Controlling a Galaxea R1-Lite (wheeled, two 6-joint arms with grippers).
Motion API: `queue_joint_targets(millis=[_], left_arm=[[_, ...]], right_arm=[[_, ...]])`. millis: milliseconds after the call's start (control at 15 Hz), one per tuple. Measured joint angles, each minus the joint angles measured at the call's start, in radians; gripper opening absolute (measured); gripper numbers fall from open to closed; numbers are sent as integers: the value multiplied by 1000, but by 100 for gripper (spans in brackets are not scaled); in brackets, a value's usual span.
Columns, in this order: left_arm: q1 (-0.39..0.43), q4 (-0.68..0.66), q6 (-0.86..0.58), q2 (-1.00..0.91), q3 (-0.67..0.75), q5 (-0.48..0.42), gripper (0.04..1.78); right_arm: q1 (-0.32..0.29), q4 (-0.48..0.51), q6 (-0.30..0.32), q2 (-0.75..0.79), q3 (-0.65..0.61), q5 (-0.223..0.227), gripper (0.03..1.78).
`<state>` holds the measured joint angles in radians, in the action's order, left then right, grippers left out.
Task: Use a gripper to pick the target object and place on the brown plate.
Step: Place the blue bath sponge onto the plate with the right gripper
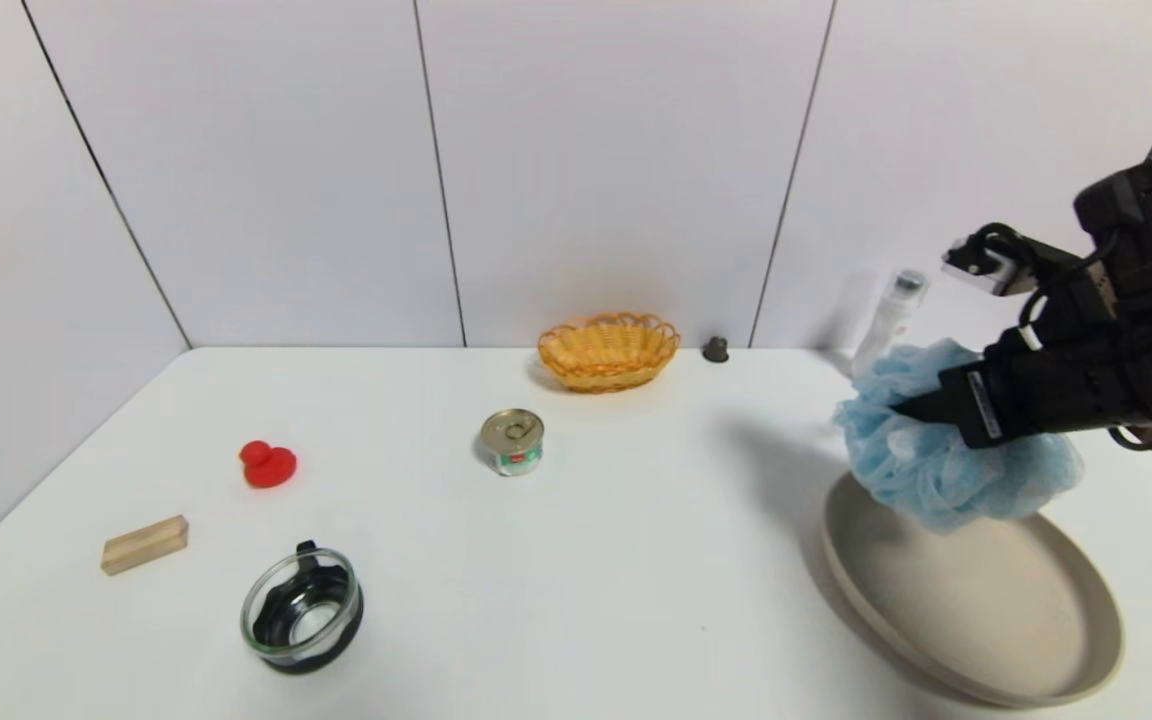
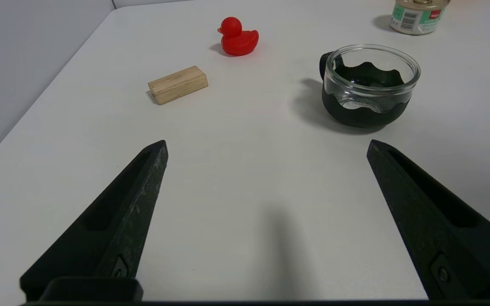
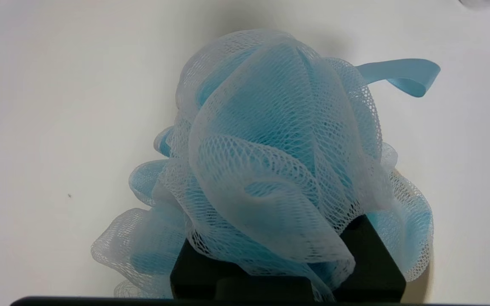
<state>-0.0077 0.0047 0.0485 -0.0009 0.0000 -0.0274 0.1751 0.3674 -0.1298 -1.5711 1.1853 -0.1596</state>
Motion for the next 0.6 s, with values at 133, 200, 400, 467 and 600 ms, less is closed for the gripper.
queue_joint_targets(millis=[133,200,400,467,600], left_arm=[[0,0,0,0,0,0,169],[0,0,0,0,0,0,169],[0,0,0,0,0,0,169],[0,0,0,0,0,0,169],[0,0,0,0,0,0,169]], right_arm=[[-39,-5,-4,71,-97,0,42],[-57,-8,-5,100,-147,0,42],[-86,-73,-6,139,-272,0,41],[-90,-117,-6,138,-305,0,41],[-96,-154,-6,124,-333,0,41]])
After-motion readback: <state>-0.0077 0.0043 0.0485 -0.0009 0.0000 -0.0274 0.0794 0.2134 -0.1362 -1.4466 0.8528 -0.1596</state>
